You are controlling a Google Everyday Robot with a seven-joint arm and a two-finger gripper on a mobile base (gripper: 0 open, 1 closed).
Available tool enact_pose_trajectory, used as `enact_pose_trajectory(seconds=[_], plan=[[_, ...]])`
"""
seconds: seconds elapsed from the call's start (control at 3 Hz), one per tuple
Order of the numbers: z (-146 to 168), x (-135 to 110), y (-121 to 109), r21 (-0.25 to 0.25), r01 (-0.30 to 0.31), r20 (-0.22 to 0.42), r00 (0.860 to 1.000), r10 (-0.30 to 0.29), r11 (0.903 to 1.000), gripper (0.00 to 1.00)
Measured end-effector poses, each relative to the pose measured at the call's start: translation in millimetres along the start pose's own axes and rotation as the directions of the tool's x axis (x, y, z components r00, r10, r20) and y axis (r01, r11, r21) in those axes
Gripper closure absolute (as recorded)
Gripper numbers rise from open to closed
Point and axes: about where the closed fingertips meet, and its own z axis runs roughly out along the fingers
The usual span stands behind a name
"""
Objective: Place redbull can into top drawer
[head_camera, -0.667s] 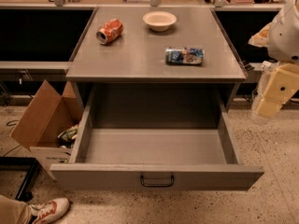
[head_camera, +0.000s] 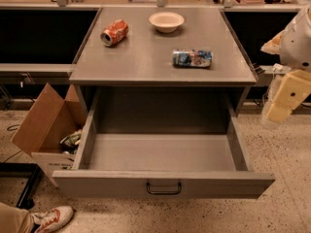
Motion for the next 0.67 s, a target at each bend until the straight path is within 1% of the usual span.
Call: enact_pose_trajectory(seconds=[0.33,0.67], plan=[[36.5,10.1,-24.2,-0.062,-0.085,0.095,0.991,0.09,0.9945,0.0],[37.1,8.8,-28.4,-0.053,-0.078,0.106,0.991,0.083,0.9956,0.0]])
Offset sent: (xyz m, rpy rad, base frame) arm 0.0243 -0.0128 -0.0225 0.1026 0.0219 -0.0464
